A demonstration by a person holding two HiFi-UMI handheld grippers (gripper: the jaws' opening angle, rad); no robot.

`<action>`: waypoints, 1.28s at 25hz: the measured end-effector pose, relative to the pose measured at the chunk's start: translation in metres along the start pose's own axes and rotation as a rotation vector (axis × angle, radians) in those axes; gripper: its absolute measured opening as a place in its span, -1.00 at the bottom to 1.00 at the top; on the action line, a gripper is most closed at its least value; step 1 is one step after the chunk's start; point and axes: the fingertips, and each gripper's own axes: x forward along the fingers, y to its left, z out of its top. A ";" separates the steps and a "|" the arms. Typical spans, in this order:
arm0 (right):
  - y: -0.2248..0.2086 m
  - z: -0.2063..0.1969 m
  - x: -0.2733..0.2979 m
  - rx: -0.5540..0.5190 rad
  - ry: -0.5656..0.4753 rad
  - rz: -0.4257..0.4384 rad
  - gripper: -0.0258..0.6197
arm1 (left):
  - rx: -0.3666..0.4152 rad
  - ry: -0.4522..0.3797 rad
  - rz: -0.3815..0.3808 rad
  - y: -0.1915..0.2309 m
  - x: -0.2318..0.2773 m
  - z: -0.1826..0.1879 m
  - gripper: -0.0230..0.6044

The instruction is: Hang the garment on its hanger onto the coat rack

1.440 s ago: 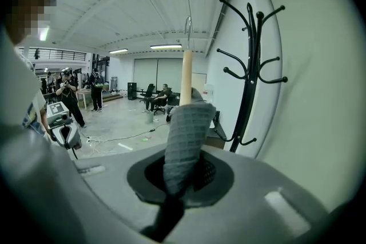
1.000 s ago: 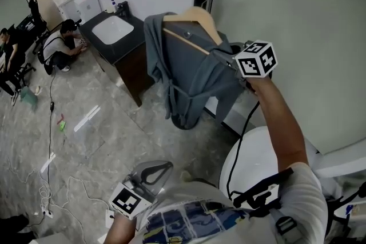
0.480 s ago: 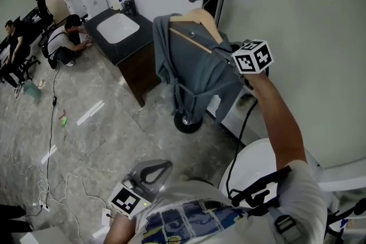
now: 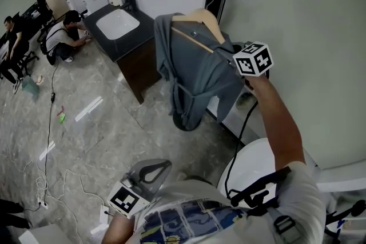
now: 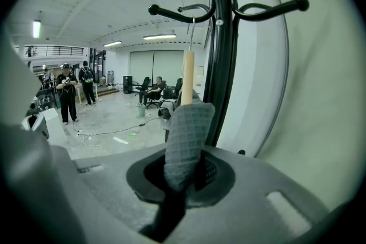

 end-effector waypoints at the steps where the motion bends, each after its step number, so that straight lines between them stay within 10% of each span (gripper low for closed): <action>1: 0.000 0.000 0.000 -0.008 -0.005 -0.011 -0.85 | 0.000 0.001 -0.002 -0.001 -0.002 -0.001 -0.89; 16: 0.021 0.020 -0.063 -0.124 -0.135 -0.265 -0.35 | 0.009 -0.002 -0.026 -0.027 -0.055 -0.006 -0.89; 32: 0.248 -0.048 -0.147 -0.060 -0.132 -0.238 -0.60 | -0.003 -0.006 -0.129 -0.084 -0.157 -0.036 -0.89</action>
